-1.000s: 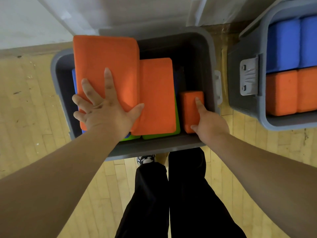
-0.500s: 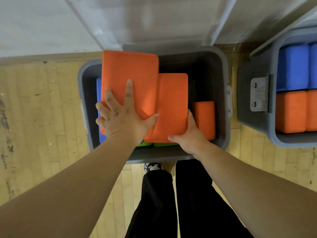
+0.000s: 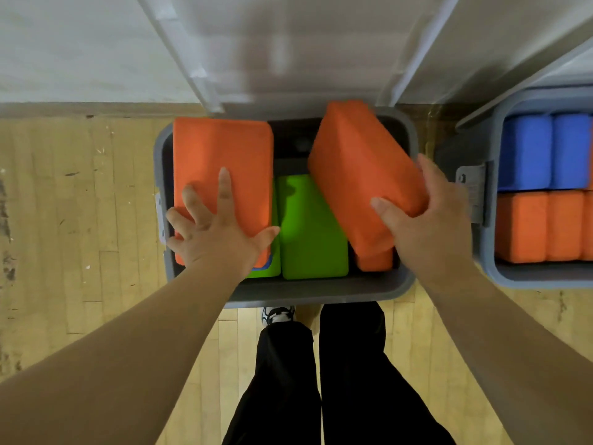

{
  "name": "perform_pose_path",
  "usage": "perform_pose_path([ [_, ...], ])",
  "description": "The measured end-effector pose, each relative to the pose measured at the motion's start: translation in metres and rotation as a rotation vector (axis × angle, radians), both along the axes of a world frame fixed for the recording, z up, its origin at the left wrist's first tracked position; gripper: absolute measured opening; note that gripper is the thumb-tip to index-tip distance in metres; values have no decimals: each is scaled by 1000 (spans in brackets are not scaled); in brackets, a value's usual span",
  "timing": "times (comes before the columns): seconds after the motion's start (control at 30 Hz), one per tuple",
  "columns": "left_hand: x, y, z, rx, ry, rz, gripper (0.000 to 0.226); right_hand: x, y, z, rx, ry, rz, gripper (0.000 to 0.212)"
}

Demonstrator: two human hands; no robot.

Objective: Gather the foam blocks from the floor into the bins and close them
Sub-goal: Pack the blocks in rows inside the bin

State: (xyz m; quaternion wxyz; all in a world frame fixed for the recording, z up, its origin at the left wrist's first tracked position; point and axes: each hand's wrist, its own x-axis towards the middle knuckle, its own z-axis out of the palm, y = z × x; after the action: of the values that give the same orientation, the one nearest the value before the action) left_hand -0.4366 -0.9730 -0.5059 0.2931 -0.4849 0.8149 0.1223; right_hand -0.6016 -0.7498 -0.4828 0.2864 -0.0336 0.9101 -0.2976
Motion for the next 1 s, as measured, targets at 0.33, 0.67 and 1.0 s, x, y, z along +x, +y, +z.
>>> perform_pose_path([
  [0.33, -11, -1, -3, 102, -77, 28, 130, -14, 9, 20, 66, 27, 127, 105],
  [0.67, -14, 1, 6, 129, -129, 16, 128, -30, -7, 41, 93, 272, 208, 79],
  [1.0, -12, 1, 8, 134, -97, 7, 127, -34, -12, 54, 182, 157, 302, 82],
])
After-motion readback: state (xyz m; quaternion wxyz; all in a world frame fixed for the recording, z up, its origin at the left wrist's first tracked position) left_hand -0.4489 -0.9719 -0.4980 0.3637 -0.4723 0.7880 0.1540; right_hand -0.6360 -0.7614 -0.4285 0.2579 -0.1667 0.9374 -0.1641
